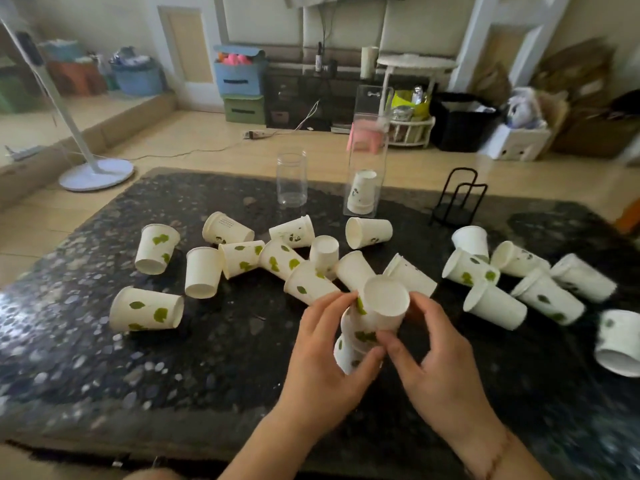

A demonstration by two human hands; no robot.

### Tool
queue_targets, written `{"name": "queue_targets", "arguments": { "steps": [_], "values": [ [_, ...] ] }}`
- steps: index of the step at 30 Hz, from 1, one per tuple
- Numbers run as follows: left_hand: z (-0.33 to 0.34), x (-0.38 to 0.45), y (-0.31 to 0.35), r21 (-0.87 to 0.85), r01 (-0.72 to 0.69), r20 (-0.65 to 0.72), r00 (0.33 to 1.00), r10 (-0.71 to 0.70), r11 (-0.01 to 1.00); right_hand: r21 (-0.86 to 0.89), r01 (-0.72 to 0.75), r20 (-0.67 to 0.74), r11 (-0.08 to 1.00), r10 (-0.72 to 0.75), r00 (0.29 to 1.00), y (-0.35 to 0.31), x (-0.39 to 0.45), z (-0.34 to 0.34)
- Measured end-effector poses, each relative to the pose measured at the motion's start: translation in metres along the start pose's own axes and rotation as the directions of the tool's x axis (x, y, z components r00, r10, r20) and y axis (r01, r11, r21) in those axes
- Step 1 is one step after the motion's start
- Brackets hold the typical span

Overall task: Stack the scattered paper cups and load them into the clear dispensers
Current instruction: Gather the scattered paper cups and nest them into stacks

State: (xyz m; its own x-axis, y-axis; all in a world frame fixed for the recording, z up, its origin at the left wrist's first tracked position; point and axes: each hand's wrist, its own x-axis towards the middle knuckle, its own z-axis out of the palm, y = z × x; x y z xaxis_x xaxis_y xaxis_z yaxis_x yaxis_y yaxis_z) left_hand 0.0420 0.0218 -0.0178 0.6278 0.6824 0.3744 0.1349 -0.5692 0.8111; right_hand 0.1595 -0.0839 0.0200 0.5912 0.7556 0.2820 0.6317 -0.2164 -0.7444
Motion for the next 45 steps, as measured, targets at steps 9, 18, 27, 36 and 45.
{"name": "queue_targets", "arguments": {
  "steps": [9, 18, 27, 36, 45],
  "values": [
    [0.011, -0.009, -0.031, 0.340, 0.106, 0.183, 0.967, -0.177, 0.934, -0.253, -0.190, 0.315, 0.949, 0.266, 0.911, 0.058, -0.012, 0.009],
    [0.111, 0.007, 0.053, 0.064, -0.678, 0.285, 0.715, 0.638, 0.732, 0.129, -0.475, -0.409, 0.870, 0.484, 0.774, 0.135, -0.012, -0.099],
    [0.267, 0.052, 0.115, 0.250, -0.485, 0.694, 0.693, 0.194, 0.838, -0.133, -0.826, -0.679, 0.547, 0.557, 0.478, 0.246, 0.008, -0.177],
    [0.318, 0.092, 0.148, 0.376, -0.661, 0.698, 0.663, 0.271, 0.650, -0.003, -0.606, -0.652, 0.796, 0.457, 0.604, 0.246, -0.007, -0.214],
    [0.248, 0.107, 0.168, 0.325, -0.668, 0.625, 0.682, 0.378, 0.669, 0.681, 0.050, -0.440, 0.731, 0.353, 0.826, 0.198, -0.007, -0.210]
  ]
}}
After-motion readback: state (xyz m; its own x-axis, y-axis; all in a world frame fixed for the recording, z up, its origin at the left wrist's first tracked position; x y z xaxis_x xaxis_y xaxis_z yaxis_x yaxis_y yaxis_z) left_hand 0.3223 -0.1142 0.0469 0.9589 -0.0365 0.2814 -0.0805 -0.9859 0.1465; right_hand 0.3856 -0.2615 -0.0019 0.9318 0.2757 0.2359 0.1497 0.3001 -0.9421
